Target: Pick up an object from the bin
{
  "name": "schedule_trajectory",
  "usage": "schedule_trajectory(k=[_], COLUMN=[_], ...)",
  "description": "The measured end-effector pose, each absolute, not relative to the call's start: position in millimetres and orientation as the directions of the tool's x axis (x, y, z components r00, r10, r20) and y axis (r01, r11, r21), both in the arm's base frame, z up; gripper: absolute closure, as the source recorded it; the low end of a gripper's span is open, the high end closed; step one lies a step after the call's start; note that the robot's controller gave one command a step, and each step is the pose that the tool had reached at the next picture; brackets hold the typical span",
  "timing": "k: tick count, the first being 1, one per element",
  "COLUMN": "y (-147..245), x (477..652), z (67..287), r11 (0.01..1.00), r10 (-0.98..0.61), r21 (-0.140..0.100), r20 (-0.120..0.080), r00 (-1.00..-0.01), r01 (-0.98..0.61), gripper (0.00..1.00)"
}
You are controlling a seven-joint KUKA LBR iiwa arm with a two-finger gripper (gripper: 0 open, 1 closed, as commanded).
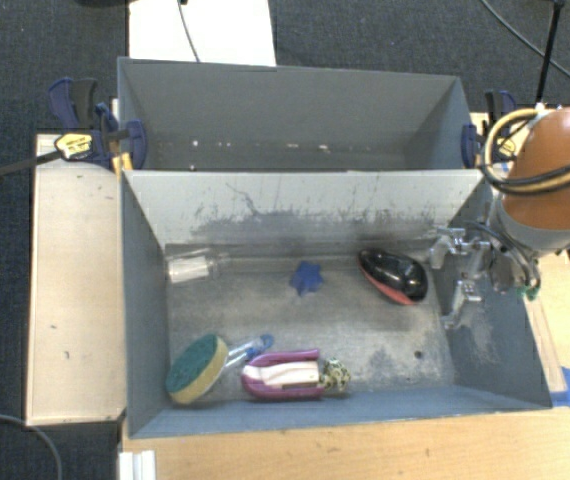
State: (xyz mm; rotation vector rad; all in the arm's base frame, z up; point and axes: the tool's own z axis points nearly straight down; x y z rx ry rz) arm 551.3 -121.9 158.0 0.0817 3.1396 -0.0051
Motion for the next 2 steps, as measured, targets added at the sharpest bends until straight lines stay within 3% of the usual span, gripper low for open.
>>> schedule_trajectory(k=[1, 2], y=[-77.8, -80.1], x=[588.9, 585.8], z=[138.4, 135.3], r11=[0.987, 0.955], r10=[0.161, 0.297], r21=[0.002, 0.001], r20=[-0.005, -0.001], r00=[-0.987, -0.955], r01=[0.161, 0.297], gripper=[0.00, 0.00])
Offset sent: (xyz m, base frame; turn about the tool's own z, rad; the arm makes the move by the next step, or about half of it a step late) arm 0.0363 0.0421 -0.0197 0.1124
